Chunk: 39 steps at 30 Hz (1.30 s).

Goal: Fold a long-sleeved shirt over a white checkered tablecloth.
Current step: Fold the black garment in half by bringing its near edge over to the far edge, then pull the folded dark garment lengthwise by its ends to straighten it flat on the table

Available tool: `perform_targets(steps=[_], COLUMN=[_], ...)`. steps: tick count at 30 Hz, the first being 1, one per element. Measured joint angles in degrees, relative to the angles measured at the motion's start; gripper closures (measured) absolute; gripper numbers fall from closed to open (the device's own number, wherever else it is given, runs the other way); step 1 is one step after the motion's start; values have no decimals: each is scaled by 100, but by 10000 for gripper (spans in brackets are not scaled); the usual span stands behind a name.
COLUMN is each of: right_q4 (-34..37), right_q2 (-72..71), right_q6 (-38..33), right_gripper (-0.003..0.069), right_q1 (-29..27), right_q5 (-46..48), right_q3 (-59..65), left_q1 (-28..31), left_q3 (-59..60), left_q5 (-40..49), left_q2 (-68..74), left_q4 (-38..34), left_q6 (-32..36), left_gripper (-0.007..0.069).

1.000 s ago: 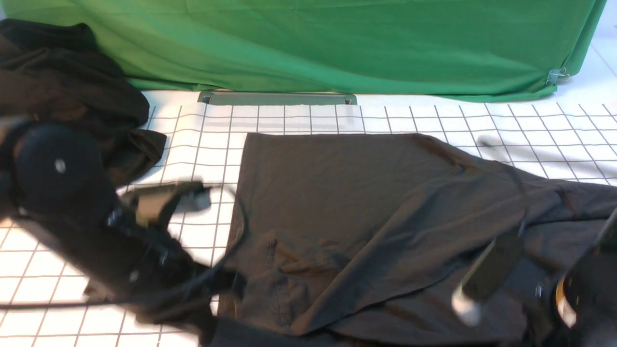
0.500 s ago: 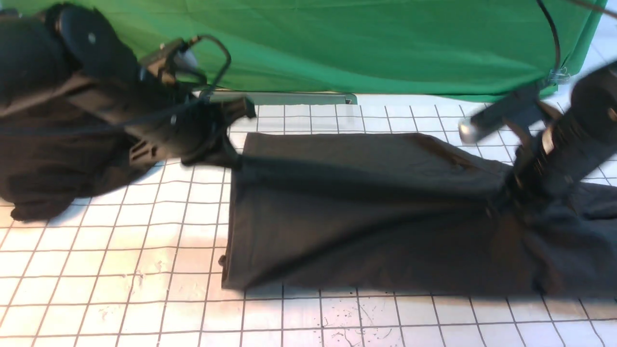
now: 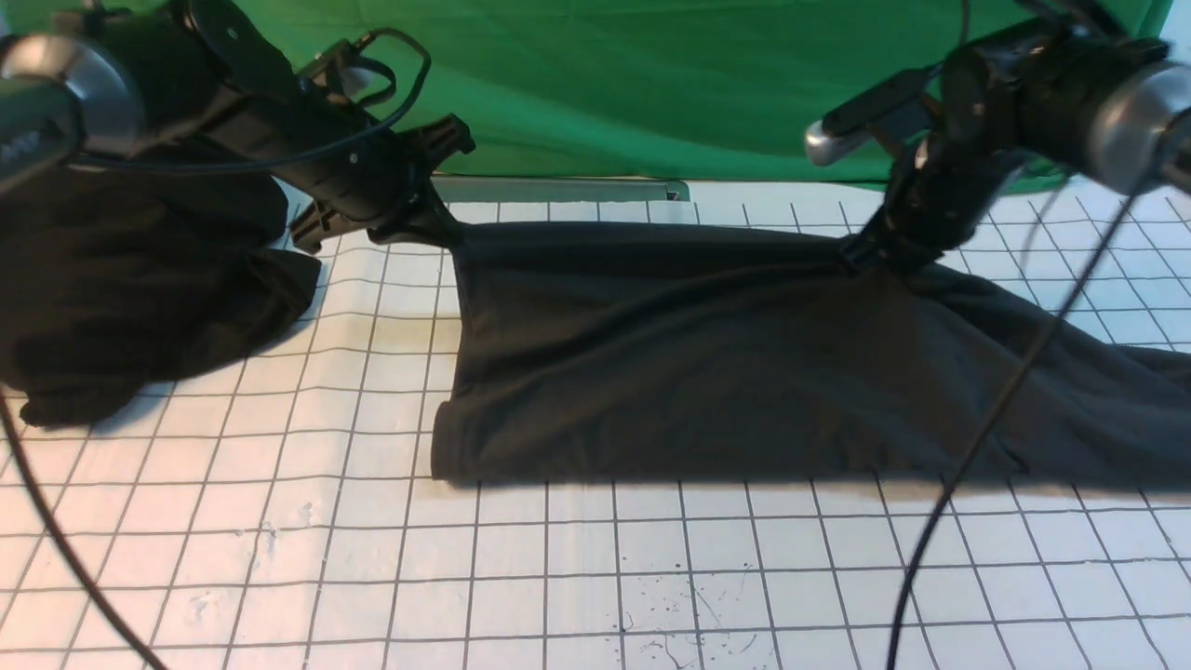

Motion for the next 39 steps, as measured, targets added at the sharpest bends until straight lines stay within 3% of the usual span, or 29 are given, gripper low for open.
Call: perform_targets(steps=[5,10,12,15,19,21,24,28,29,30,33,39], right_q4=[-69,-156,-172,-215,-305,-317,-328,-99,-53,27,113,141], right_q2=[457,584,543,385,-12,-118,-521,-1069,-1145,-1419,-2053,-3011], right_q6=[-6,6,11,11,11,11,11,18,18,18,37,154], right_gripper=[583,392,311,246,225,224,306,582,598,632,657,664], right_q1=[0,-30,-35,-35,-81,-112,-282,-494,-517,-597,-760,-1385], right_q5=[-386,-487,-246,442,1406,1749,2105,2178,2176,2183,2205,2223], right_q3=[-291,-309,-395,-660,-1170,-1330,-1477,-1232,-1165,-886,-183,1555], left_q1=[-1,1,1,1,7,7,3,-88,-117,-172,-337,-488], left_q3=[-105,-105,-105,-195,-617,-793,-1173,-1246,-1246,-1246,-1246,-1246], left_q5=[-398,-505,-477,-313,236,426,968,1559,1673,1866,2087,1990], left_q2=[413,631,616,488,256,189,44,36,50,115,345,1014], left_q4=[-58,-40,-36,90,468,530,589,594,594,594,590,596], left_q6=[30,80,80,80,85,85,160,513,570,634,814,879], left_gripper=[613,524,470,361,258,242,250,403,426,510,607,624])
